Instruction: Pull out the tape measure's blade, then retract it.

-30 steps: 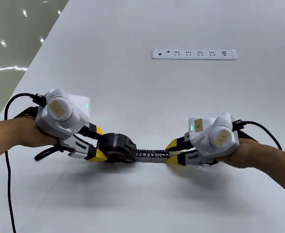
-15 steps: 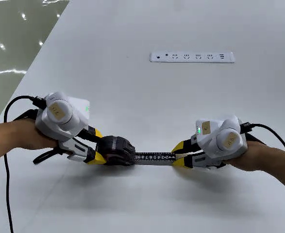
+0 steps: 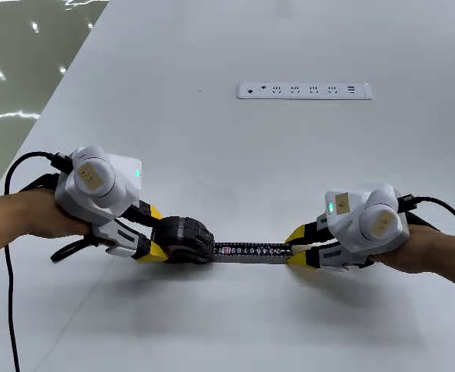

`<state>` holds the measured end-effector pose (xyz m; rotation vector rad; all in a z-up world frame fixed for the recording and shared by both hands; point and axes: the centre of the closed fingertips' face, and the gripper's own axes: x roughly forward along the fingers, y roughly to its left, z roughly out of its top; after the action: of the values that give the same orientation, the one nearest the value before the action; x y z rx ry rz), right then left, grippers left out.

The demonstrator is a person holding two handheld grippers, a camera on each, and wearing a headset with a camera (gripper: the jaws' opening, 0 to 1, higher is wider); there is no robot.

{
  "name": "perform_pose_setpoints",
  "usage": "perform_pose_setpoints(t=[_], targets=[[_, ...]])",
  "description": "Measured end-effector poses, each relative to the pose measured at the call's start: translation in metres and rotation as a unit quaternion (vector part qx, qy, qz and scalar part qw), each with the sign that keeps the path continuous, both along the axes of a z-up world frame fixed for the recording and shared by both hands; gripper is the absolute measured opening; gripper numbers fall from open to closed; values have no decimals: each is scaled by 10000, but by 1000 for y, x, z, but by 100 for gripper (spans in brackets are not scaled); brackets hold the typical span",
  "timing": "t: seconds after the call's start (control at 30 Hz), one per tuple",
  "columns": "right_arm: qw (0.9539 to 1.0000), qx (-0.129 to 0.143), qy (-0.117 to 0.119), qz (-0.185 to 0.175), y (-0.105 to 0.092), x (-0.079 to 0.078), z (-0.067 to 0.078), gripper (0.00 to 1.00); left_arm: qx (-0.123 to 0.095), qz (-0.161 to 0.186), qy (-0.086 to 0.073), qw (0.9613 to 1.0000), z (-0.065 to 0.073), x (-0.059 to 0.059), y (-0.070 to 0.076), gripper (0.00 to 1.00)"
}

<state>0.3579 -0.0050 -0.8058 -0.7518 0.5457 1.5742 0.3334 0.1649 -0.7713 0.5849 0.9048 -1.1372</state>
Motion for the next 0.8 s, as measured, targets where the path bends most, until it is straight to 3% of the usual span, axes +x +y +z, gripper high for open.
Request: perform_pose_setpoints(t=[0.8], targets=[[9996,-202,-54,-182,-42,4,2,9,43,-24,28,10000,0,0,2,24]])
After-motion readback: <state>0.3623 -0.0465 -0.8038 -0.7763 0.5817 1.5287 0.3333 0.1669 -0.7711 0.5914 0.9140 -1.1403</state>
